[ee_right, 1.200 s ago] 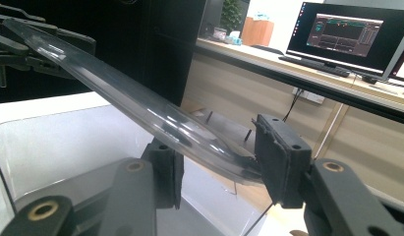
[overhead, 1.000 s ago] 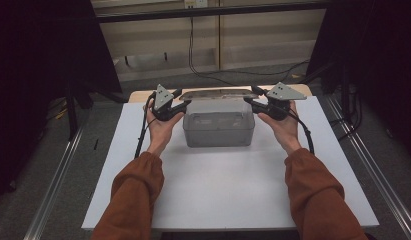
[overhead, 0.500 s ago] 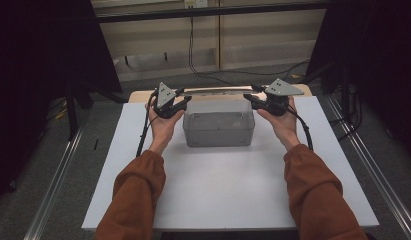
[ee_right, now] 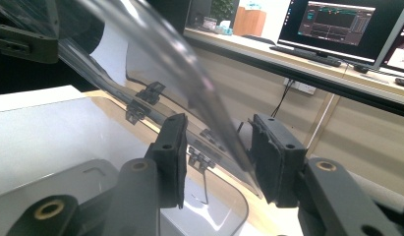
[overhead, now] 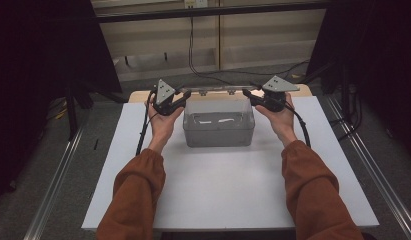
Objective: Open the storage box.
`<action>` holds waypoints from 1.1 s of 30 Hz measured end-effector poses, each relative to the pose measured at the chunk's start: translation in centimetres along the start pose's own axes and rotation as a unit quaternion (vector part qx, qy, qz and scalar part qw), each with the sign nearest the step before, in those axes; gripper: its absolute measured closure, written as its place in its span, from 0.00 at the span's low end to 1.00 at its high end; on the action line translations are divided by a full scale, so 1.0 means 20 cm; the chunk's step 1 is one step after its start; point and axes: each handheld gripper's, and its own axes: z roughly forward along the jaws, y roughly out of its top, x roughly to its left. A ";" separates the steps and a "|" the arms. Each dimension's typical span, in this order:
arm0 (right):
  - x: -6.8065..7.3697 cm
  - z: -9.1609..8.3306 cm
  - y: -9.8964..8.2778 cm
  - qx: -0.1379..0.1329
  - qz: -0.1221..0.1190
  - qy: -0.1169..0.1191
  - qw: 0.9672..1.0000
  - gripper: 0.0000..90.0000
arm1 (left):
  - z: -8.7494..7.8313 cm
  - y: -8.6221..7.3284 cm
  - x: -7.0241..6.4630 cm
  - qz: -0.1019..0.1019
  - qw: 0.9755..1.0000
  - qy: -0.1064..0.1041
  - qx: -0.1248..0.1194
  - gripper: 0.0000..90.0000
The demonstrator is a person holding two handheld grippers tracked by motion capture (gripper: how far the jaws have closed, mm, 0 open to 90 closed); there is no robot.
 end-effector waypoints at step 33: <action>-0.09 0.11 -0.05 0.000 0.017 -0.019 1.000 0.77 | 0.12 -0.04 0.08 -0.031 1.000 0.002 0.001 0.76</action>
